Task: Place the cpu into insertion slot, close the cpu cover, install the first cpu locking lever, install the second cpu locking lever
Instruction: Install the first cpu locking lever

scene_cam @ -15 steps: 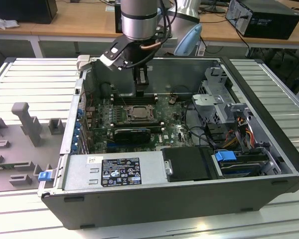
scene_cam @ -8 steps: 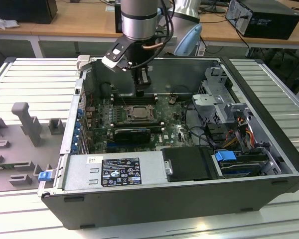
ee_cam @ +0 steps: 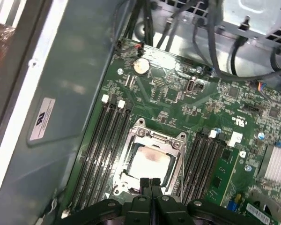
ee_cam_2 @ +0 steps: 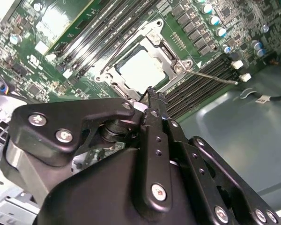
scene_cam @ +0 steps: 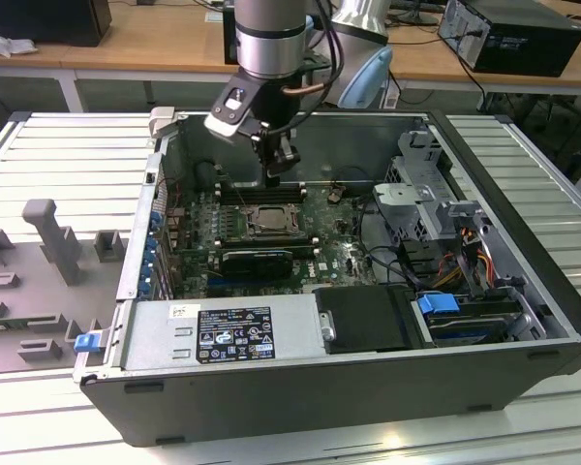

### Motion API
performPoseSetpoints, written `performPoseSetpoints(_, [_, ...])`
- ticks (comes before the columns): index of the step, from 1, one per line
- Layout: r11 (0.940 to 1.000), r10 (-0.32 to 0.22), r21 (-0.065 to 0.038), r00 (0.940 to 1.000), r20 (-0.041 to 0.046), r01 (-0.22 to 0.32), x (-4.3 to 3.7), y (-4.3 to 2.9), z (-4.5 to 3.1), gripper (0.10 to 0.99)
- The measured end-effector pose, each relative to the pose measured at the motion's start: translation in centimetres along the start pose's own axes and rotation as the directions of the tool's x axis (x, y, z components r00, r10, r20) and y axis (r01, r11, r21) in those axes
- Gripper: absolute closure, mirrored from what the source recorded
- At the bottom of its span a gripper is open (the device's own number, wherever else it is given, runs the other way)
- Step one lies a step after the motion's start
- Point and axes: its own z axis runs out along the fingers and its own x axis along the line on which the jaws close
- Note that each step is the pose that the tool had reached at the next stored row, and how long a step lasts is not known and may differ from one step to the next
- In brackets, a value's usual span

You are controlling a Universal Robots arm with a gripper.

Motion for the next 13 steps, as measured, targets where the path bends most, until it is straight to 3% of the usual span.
performPoseSetpoints(4, [0.9982, -0.06, 0.0, 0.9982, -0.002, 0.06, 0.0, 0.0, 0.0, 0.98])
performPoseSetpoints(6, [0.9944, -0.105, 0.001, 0.9944, -0.0022, 0.105, 0.0, 0.0, 0.0, 0.98])
performPoseSetpoints(13, [0.9833, -0.182, 0.004, 0.9833, 0.0002, 0.182, 0.0, 0.0, 0.0, 0.98])
